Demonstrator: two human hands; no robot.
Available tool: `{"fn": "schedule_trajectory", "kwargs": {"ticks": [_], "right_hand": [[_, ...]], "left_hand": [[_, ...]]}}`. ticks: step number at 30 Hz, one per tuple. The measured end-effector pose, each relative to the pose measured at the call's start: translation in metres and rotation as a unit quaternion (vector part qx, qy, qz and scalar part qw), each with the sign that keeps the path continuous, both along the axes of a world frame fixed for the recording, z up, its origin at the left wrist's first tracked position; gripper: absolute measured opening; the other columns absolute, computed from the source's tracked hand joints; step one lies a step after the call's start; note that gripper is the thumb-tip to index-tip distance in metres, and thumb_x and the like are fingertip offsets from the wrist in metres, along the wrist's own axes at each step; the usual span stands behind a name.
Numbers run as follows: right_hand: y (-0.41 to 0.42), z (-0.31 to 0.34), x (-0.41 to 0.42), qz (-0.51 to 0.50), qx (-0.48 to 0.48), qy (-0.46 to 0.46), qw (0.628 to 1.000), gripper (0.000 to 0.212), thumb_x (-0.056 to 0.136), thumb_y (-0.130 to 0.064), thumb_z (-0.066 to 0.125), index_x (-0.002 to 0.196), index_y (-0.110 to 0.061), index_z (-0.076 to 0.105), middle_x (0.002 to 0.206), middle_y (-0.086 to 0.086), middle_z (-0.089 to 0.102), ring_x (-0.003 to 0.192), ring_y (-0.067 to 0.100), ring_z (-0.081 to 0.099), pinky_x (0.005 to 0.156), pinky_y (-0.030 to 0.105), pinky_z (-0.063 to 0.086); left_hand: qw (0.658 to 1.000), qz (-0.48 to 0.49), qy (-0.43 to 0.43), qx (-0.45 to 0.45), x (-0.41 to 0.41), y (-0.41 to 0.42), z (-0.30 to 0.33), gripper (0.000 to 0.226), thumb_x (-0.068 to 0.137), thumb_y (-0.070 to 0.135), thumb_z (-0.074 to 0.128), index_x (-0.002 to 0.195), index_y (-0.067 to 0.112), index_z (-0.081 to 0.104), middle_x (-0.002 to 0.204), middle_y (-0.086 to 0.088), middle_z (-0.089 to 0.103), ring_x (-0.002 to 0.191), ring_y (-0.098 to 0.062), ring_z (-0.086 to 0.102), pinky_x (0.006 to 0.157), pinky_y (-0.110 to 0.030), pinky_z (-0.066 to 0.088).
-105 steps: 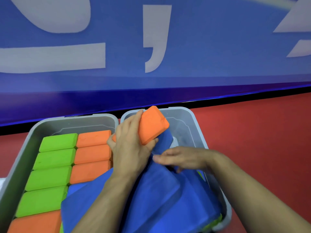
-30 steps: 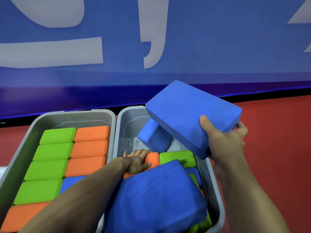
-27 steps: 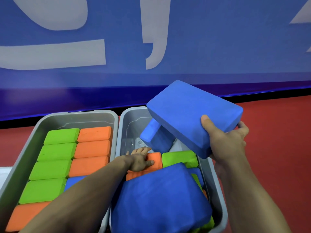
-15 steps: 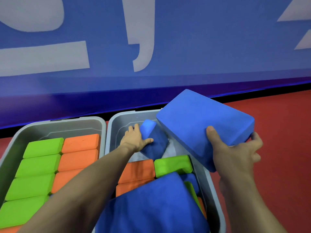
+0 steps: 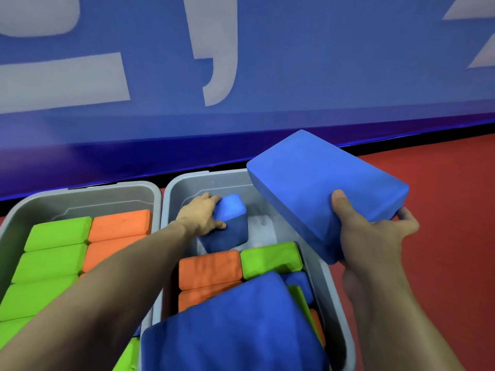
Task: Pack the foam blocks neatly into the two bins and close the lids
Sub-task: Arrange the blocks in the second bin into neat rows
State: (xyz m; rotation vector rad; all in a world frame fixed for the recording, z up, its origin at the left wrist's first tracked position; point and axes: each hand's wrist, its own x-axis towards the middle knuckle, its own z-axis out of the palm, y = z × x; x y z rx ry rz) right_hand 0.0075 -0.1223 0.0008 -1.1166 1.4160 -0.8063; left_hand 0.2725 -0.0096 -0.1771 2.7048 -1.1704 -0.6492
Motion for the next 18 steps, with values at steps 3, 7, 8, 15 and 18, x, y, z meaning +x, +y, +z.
{"fn": "schedule_trajectory", "kwargs": {"ticks": [3, 7, 8, 15, 18], "right_hand": [[0.004, 0.004, 0.002, 0.005, -0.006, -0.014, 1.000, 0.112, 0.042, -0.065, 0.078, 0.136, -0.041, 0.022, 0.132, 0.007, 0.049, 0.096, 0.026, 0.064, 0.091, 0.058, 0.054], [0.005, 0.007, 0.004, 0.010, -0.008, -0.029, 0.999, 0.105, 0.053, -0.057, 0.083, 0.138, -0.040, 0.023, 0.135, 0.006, 0.048, 0.089, 0.021, 0.065, 0.088, 0.055, 0.056], [0.005, 0.005, 0.004, 0.012, -0.011, -0.028, 0.999, 0.101, 0.061, -0.051, 0.085, 0.140, -0.038, 0.024, 0.135, 0.006, 0.047, 0.088, 0.019, 0.064, 0.087, 0.053, 0.056], [0.003, -0.001, 0.008, 0.013, -0.006, -0.022, 1.000, 0.098, 0.064, -0.048, 0.085, 0.140, -0.039, 0.024, 0.133, 0.007, 0.046, 0.091, 0.023, 0.063, 0.086, 0.058, 0.056], [0.002, -0.002, 0.007, 0.015, -0.013, -0.025, 0.999, 0.094, 0.070, -0.042, 0.087, 0.140, -0.038, 0.025, 0.132, 0.007, 0.046, 0.090, 0.019, 0.063, 0.086, 0.053, 0.057]], "left_hand": [[0.998, -0.051, 0.020, 0.031, 0.006, 0.016, 0.006, 0.097, 0.073, 0.051, 0.084, 0.152, 0.019, 0.037, 0.145, -0.003, 0.045, 0.135, -0.025, 0.043, 0.110, -0.038, 0.038], [0.994, -0.083, 0.068, 0.022, 0.007, 0.035, 0.004, 0.094, 0.068, 0.039, 0.091, 0.147, 0.018, 0.044, 0.140, -0.004, 0.050, 0.131, -0.023, 0.046, 0.111, -0.033, 0.035], [0.994, -0.084, 0.075, 0.015, 0.007, 0.038, 0.004, 0.092, 0.067, 0.037, 0.092, 0.144, 0.018, 0.046, 0.138, -0.003, 0.050, 0.128, -0.023, 0.047, 0.110, -0.033, 0.036], [0.987, -0.066, 0.132, 0.057, 0.005, 0.049, -0.002, 0.062, 0.081, 0.038, 0.080, 0.135, 0.028, 0.050, 0.138, 0.002, 0.054, 0.117, -0.017, 0.054, 0.101, -0.028, 0.042], [0.988, -0.075, 0.120, 0.060, -0.006, 0.044, -0.003, 0.071, 0.089, 0.041, 0.073, 0.150, 0.024, 0.040, 0.152, 0.003, 0.043, 0.137, -0.019, 0.043, 0.113, -0.028, 0.032]]}}
